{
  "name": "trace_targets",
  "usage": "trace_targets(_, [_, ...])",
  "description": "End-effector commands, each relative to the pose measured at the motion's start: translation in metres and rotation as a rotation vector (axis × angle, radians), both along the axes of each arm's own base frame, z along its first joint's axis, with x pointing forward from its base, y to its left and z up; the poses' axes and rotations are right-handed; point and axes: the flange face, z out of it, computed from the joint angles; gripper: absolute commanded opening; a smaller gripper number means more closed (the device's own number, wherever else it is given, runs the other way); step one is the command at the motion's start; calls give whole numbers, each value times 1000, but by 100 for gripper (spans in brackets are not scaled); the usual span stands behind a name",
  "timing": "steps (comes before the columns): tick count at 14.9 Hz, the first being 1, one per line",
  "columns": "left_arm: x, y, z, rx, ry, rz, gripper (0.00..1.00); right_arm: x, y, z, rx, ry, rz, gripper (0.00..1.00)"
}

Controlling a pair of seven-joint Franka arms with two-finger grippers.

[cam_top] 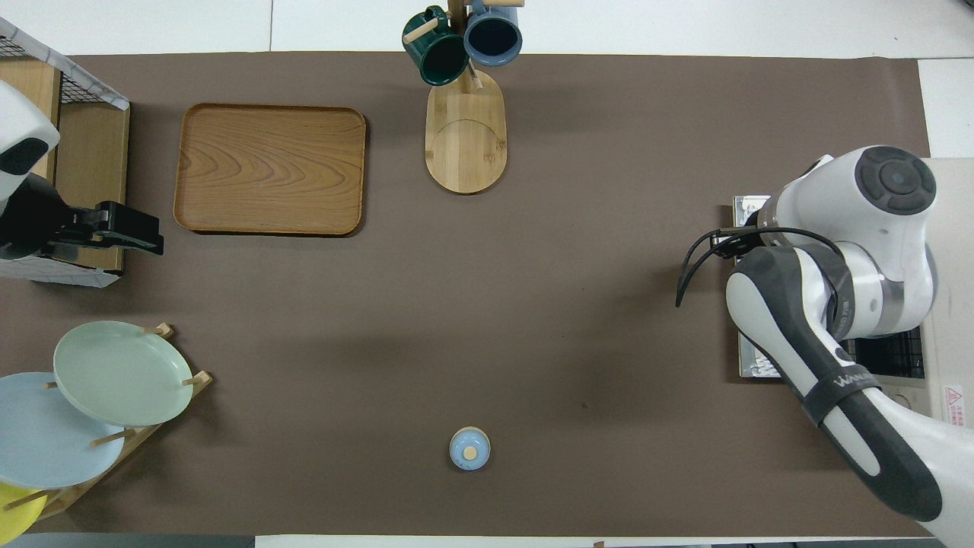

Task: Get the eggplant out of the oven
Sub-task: 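Grasp the light blue plate inside the oven with the right gripper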

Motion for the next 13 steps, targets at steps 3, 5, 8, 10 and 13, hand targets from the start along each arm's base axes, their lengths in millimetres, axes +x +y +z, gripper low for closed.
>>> trace_targets(3, [-7,3,3,5,1,-5,100,-15,-39,39,-89,48,-21,38])
trace_targets(5, [-7,3,3,5,0,-5,100,-20,-58,35,-101,47,-34,37])
trace_targets(8, [-6,3,2,5,3,-5,100,-28,-77,23,-94,37,-32,36])
trace_targets(10, [-6,3,2,5,3,-5,100,-37,-77,11,-87,-9,-28,33])
trace_targets(13, [-7,3,3,5,1,-5,100,-38,-72,8,-86,-31,-19,31])
